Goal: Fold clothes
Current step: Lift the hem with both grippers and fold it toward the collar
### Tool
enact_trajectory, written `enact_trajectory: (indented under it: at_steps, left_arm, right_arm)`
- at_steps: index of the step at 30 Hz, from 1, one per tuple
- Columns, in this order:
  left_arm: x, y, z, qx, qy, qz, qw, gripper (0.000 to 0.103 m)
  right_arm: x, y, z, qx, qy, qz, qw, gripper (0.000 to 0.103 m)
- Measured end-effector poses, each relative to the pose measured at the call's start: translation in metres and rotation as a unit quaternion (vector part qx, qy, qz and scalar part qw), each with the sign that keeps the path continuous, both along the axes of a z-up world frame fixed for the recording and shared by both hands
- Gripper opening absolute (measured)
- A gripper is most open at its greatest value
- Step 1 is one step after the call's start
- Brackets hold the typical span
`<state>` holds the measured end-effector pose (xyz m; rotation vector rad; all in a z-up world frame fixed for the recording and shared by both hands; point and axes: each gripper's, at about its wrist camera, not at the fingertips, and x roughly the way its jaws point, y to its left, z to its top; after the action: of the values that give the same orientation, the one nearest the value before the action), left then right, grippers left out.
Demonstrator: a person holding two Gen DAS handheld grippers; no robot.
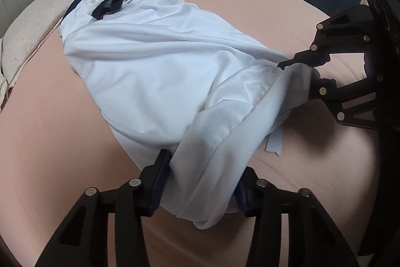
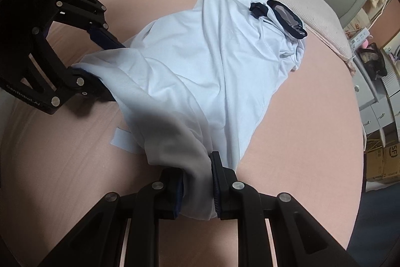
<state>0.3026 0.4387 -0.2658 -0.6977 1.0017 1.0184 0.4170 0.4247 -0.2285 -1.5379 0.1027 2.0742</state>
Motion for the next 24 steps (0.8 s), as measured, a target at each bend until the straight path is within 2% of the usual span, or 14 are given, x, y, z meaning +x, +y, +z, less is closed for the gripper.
enact_trajectory:
  at_steps: [4,8,12,18,20,24]
  left_arm:
    - [-0.001,-0.001,0.003,0.001,0.005,0.005,1.0,0.035]
    - [-0.008,-0.003,0.007,0.001,0.003,0.016,0.9999,0.027]
    - [-0.013,-0.012,0.013,0.004,0.0,0.01,0.9999,0.017]
    - [-0.025,-0.026,0.015,0.0,-0.012,0.008,0.9999,0.014]
    - [-0.011,-0.015,0.014,-0.003,-0.017,0.009,0.9998,0.014]
    - [-0.013,-0.016,0.019,0.004,-0.011,0.002,0.9999,0.014]
  right_arm:
    - [-0.005,0.002,0.005,0.003,-0.009,0.002,1.0,0.017]
    - [-0.008,0.01,0.016,-0.015,0.008,0.001,1.0,0.017]
    - [-0.013,0.008,0.019,-0.023,0.004,0.007,1.0,0.017]
    - [-0.018,-0.009,0.019,-0.025,-0.005,0.025,0.999,0.017]
    - [-0.02,-0.015,0.019,-0.027,-0.009,0.029,0.999,0.017]
    - [-0.022,-0.022,0.021,-0.029,-0.009,0.037,0.999,0.017]
